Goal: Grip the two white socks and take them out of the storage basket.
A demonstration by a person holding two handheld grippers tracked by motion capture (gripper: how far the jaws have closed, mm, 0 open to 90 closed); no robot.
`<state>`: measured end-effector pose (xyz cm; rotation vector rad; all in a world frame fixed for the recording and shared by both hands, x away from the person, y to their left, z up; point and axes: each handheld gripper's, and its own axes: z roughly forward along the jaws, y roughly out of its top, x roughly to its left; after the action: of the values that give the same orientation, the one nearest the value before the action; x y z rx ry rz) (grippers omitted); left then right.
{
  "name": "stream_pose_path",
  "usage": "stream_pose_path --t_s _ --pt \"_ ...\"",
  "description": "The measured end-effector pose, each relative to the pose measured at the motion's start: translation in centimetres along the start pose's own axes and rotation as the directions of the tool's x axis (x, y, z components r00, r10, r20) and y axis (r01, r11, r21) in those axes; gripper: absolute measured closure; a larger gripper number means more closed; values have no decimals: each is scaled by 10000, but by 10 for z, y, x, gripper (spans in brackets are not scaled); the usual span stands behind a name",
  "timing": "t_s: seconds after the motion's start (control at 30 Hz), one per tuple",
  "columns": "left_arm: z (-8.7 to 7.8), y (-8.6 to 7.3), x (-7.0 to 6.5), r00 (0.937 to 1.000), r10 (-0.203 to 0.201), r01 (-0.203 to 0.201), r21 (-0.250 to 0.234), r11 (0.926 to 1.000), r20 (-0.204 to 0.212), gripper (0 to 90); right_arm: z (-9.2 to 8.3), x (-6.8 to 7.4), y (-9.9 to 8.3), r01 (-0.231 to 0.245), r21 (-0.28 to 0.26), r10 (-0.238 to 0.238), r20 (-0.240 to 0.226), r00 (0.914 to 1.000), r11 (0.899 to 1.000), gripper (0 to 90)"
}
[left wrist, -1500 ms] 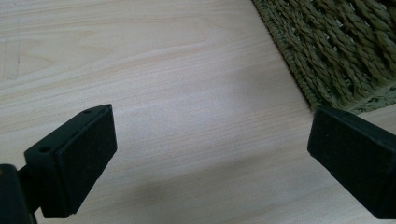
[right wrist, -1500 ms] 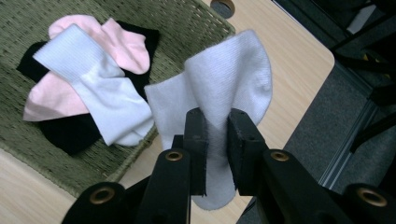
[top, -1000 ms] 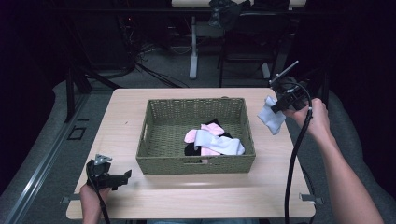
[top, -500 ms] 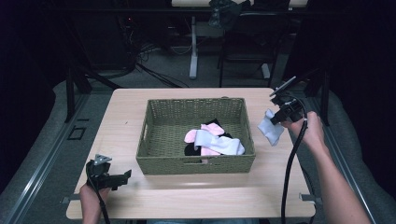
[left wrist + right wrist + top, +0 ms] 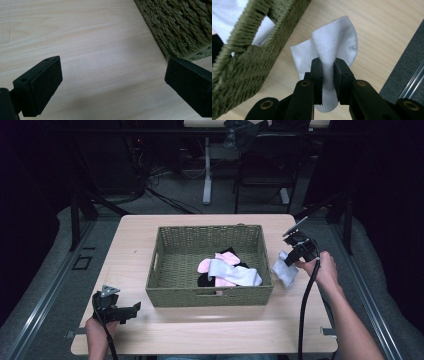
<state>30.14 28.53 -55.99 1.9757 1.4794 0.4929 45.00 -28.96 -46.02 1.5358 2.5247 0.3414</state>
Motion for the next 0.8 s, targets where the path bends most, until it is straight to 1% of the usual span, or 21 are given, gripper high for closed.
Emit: stream_pose_path --t_s 0.07,0.1,0.2,0.37,0.4,0.43,0.47,0.5,0.53,0.57,0.6,0.63,0.67,0.7,0.73,0.8 --pt "0 0 0 10000 -4 4 -5 10000 0 14 5 0 -1 -35 48 36 -117 9999 10000 789" --pt "0 0 0 10000 7 -7 -8 10000 10 14 9 -1 -2 -67 215 71 -170 9998 9997 789" --pt "0 0 0 10000 14 -14 -16 10000 10 14 17 -2 -4 -172 399 184 -286 9994 9991 788" --pt "0 0 0 10000 6 -6 -5 10000 15 14 31 -5 -8 -333 641 350 -258 9991 9974 786" --pt "0 0 0 10000 14 -14 -14 10000 15 14 33 -7 -8 -286 801 312 -318 9990 9964 785" --pt "0 0 0 10000 12 -12 -20 10000 20 14 36 -6 -9 -392 724 415 -306 9987 9966 784" --pt "0 0 0 10000 7 -7 -21 10000 28 14 38 -8 -10 -356 851 388 -370 9986 9957 782" --pt "0 0 0 10000 4 -4 -5 10000 29 14 40 -7 -11 -542 768 574 -402 9975 9956 777" --pt "0 0 0 10000 5 -5 -13 10000 28 14 42 -8 -12 -524 789 555 -386 9977 9955 767" --pt "0 0 0 10000 -17 17 -16 10000 35 14 42 -8 -12 -534 785 565 -374 9977 9955 746" --pt "0 0 0 10000 -18 18 -18 10000 34 14 41 -9 -12 -450 849 488 -435 9979 9954 692" --pt "0 0 0 10000 -19 19 -17 10000 35 14 40 -9 -12 -513 734 544 -403 9977 9960 641" --pt "0 0 0 10000 -13 13 -16 10000 40 14 38 -8 -12 -470 685 500 -419 9979 9965 603" --pt "0 0 0 10000 -9 9 -16 10000 43 14 33 -9 -13 -371 579 405 -579 9975 9976 584" --pt "0 0 0 10000 -8 8 -34 10000 47 14 30 -9 -13 -405 472 434 -632 9971 9981 555" --pt "0 0 0 10000 2 -2 -42 10000 47 14 19 -10 -12 -367 227 380 -610 9974 9991 475"
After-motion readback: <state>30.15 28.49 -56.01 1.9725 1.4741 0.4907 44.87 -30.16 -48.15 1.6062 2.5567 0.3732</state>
